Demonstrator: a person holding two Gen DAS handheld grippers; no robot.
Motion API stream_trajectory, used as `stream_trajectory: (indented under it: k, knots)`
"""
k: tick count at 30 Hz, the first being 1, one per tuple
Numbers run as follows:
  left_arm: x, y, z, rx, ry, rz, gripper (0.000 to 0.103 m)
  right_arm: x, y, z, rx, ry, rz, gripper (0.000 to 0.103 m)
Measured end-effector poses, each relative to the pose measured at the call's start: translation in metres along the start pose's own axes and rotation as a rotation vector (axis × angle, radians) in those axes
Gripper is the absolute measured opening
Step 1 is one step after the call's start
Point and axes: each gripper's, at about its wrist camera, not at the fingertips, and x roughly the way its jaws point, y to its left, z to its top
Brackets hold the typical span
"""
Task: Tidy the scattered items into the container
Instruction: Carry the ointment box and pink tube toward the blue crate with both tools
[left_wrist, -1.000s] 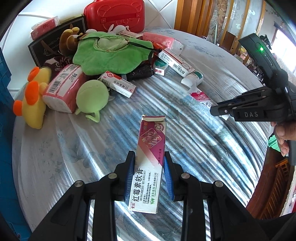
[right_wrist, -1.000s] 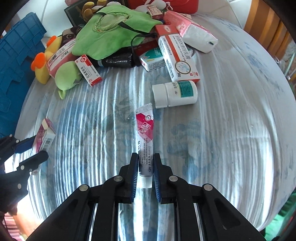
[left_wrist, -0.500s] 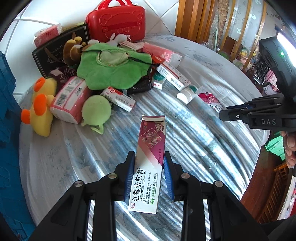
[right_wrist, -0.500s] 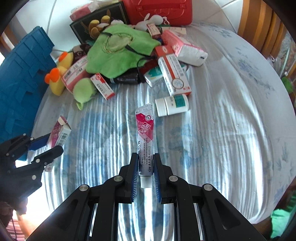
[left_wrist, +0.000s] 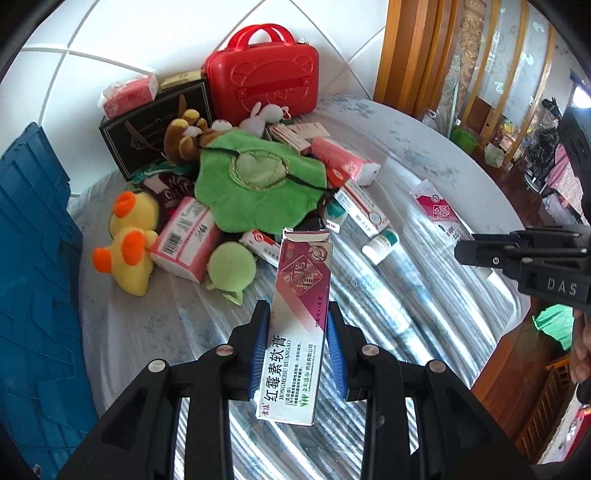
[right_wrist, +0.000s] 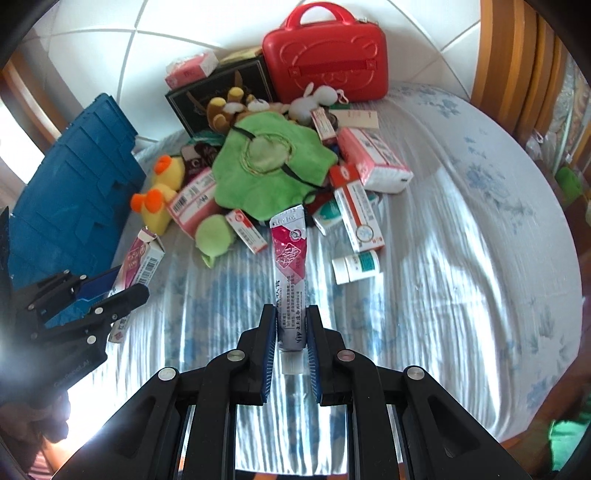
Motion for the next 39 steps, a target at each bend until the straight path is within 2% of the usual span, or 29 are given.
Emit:
stream_trajectory:
  k: [10, 18, 22, 23, 28, 39]
  knots:
    - [-0.062, 0.019, 0.036, -0.033, -0.084, 0.04, 0.03, -0.051, 0.025, 0.024, -0.013, -0.083, 0.05, 0.016]
    - [-0.107, 0.037, 0.048, -0.061, -0.16, 0.07, 0.03, -0.078, 0.05, 0.041, -0.049, -0.139, 0.07, 0.016]
    - [-0.125, 0.047, 0.048, -0.074, -0.182, 0.081, 0.03, -0.089, 0.059, 0.05, -0.042, -0.169, 0.073, 0.016]
    - [-0.13, 0.05, 0.047, -0.078, -0.187, 0.083, 0.03, -0.09, 0.062, 0.051, -0.083, -0.199, 0.088, 0.016]
    - [-0.154, 0.065, 0.042, -0.098, -0.214, 0.096, 0.03, -0.103, 0.082, 0.058, -0.107, -0.225, 0.104, 0.016]
    - [-0.205, 0.118, 0.02, -0.161, -0.275, 0.147, 0.03, -0.124, 0.152, 0.067, -0.186, -0.272, 0.161, 0.016]
